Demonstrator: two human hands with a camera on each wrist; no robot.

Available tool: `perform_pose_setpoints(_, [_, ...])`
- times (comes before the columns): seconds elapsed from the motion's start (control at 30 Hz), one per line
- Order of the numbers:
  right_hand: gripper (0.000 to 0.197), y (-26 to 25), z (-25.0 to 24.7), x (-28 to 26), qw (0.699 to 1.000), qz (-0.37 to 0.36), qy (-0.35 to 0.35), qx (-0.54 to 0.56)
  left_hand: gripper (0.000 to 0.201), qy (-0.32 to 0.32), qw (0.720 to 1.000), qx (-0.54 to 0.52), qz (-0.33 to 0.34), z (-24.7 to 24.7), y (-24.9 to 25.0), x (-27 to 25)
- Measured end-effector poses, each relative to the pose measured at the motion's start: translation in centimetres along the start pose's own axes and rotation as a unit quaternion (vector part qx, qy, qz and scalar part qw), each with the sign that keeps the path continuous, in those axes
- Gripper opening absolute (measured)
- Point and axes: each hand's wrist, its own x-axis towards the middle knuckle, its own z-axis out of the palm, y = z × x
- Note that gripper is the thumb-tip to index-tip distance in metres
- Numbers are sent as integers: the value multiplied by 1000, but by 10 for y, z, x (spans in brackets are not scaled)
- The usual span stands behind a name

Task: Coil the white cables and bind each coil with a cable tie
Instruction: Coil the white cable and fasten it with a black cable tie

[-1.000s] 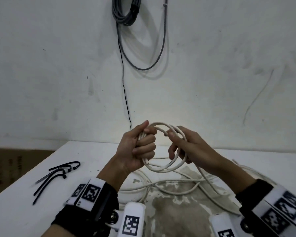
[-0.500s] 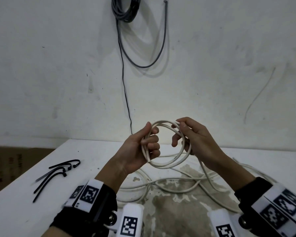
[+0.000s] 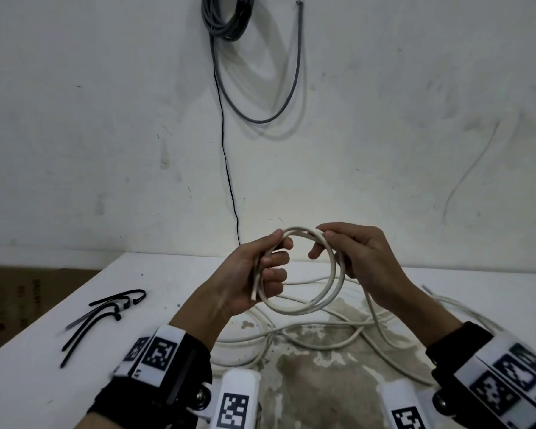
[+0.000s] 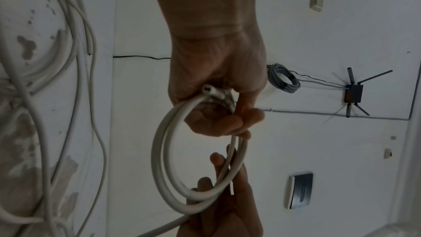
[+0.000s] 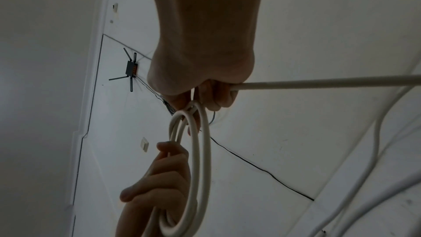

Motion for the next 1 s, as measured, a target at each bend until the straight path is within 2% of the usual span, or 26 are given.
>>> perform_pose_setpoints(0.13, [30, 1, 1, -4, 1000, 3, -25, 10, 24, -42, 998, 2, -40, -2, 5, -1])
perform_pose_setpoints(0.3, [31, -4, 1, -5, 998, 27, -57, 0, 22, -40, 998, 14, -47, -2, 5, 0])
perform_pose_setpoints(0.4, [40, -3, 1, -4, 993, 14, -95, -70, 24, -20, 998, 43, -36, 1, 4, 2])
perform_pose_setpoints(0.53, [22, 8, 9, -4, 969, -23, -129, -207, 26, -23, 995, 83, -43, 6, 5, 3])
perform_pose_setpoints(0.63, [16, 11, 10, -2, 976, -33, -104, -190, 27, -24, 996, 79, -26, 8, 7, 5])
perform_pose_setpoints(0.8, [18, 14, 5, 6, 985, -47, -29, -165, 41, 26, 994, 105, 20, 4, 5, 2])
perform_pose_setpoints(0.87, [18, 13, 5, 7, 985, -47, -21, -166, 38, 37, 991, 121, 36, 5, 1, 1])
perform_pose_setpoints(1.0, [20, 14, 7, 7, 989, -51, 20, -134, 29, 18, 994, 84, 60, 9, -5, 2])
